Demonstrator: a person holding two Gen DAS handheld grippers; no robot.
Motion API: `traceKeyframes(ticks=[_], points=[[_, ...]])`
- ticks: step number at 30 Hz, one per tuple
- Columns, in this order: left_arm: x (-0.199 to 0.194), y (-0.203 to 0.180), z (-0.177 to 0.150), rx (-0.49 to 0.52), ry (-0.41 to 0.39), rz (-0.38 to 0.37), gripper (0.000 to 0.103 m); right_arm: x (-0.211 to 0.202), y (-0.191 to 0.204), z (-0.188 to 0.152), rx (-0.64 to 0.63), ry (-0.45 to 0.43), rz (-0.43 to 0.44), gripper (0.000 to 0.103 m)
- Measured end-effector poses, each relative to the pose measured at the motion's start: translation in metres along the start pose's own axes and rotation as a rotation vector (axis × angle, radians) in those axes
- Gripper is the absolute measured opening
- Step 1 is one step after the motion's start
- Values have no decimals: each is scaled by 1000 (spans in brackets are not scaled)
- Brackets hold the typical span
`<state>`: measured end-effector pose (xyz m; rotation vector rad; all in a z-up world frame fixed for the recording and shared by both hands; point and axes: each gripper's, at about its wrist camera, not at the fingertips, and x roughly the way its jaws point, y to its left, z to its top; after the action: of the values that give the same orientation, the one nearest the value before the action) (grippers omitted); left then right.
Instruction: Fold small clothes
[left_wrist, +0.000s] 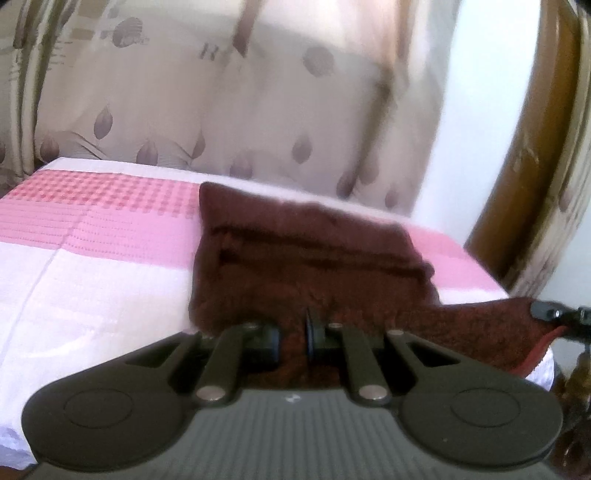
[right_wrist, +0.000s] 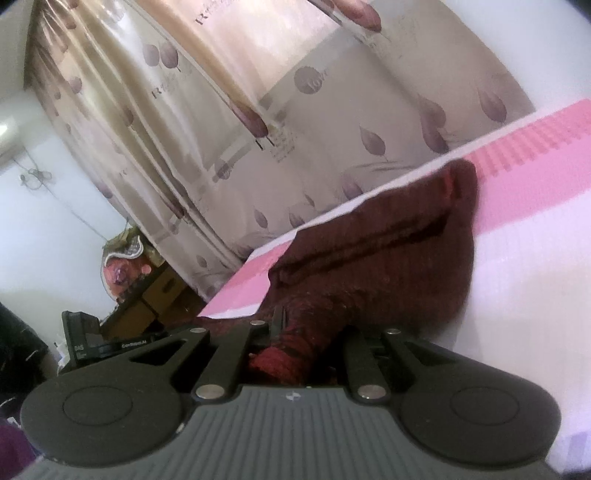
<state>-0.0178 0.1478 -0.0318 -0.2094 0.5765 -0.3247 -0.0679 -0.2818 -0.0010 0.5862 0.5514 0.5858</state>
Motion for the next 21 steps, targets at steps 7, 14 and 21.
traceKeyframes(ticks=[7,14,21], points=[[6,2,20,-32,-22,-13,13,7,-2,18,-23,-21,-3,15],[13,-1,39,-23,-42,-10,13,15,-7,37,-31,-44,-2,15],[24,2,53,-36,-54,-14,13,23,-14,54,-24,-56,-5,15]])
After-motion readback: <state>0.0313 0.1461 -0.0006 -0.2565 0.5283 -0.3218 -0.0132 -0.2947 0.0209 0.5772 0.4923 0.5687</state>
